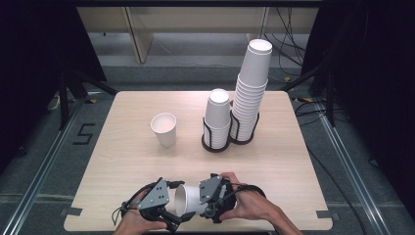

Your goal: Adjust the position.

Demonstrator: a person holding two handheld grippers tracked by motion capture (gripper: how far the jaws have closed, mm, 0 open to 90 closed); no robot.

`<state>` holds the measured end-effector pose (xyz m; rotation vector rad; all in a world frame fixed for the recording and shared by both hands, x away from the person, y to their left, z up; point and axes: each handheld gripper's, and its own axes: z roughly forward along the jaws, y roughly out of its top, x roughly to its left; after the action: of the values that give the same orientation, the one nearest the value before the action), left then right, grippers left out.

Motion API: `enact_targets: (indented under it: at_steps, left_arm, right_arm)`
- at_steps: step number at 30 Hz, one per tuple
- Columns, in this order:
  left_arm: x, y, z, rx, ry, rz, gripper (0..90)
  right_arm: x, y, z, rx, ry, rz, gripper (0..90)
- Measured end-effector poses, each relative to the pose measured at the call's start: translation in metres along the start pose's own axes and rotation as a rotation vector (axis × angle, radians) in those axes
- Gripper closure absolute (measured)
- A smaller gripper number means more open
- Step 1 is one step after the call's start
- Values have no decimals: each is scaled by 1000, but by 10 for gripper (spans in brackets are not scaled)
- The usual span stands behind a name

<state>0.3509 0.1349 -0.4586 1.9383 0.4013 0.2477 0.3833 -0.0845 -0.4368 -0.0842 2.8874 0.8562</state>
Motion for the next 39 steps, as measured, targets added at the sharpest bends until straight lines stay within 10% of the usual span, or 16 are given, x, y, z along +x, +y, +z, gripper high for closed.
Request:
enact_targets:
  at_steps: [30, 39]
  left_arm:
    - [6, 1, -7, -146, -4, -102, 60]
    - [8, 1, -13, -190, 14, -113, 115]
  right_arm:
    - [-18, -14, -18, -131, 11, -29, 226]
    - [-22, -21, -25, -150, 4, 32, 225]
